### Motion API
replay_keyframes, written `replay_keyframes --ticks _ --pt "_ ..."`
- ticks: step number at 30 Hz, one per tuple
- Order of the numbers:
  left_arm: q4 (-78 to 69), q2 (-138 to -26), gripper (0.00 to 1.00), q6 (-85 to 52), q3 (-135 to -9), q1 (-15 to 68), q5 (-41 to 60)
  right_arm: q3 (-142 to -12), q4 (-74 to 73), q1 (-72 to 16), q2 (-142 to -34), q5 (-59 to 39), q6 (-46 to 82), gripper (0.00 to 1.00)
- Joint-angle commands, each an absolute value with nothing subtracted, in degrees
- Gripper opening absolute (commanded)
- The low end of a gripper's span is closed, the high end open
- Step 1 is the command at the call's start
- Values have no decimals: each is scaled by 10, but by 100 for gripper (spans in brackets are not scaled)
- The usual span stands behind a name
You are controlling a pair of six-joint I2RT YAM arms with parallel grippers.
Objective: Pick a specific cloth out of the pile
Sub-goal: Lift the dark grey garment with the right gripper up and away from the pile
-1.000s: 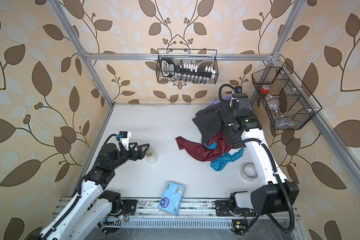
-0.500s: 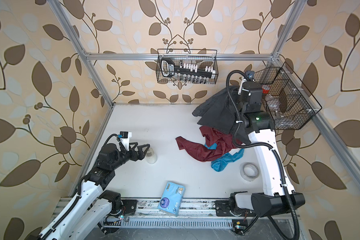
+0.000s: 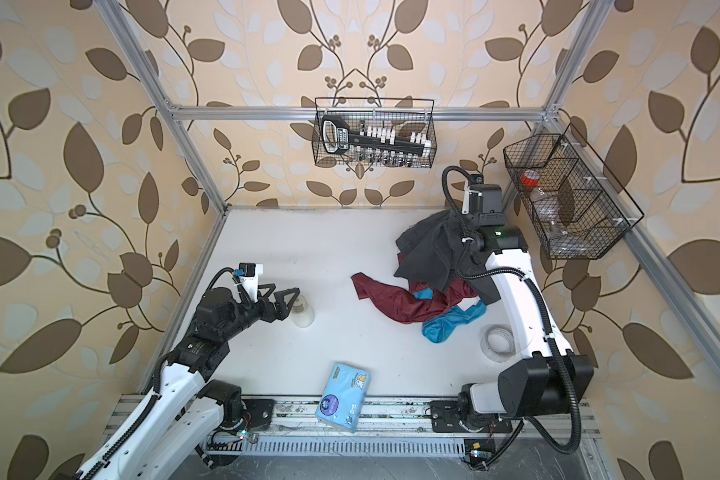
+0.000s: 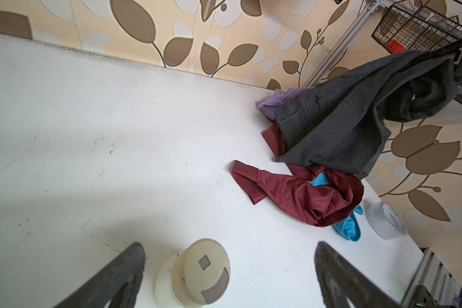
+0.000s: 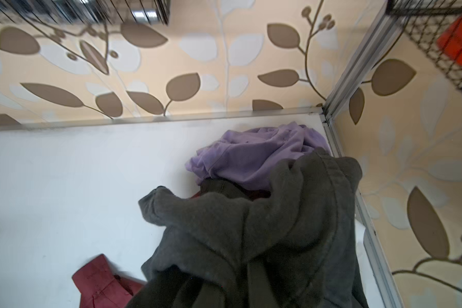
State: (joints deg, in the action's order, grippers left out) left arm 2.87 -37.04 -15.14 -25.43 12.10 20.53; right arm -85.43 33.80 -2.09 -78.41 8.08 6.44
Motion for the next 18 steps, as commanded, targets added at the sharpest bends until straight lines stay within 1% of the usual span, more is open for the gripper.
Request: replay_keyframes --ticks 1,6,13,16,18 --pt "25 -361 99 -142 -278 127 201 -926 232 -19 -708 87 75 0" --pt "26 -356 99 -142 -277 128 197 -962 155 -20 -668 71 82 0" --pt "31 -350 99 -142 -277 132 187 -1053 111 -20 -687 16 108 0" --pt "35 -346 99 -142 -278 134 181 -1110 109 -20 -713 -32 140 0" --pt "39 -340 99 -142 -279 135 171 -1138 103 -21 -727 -81 172 0"
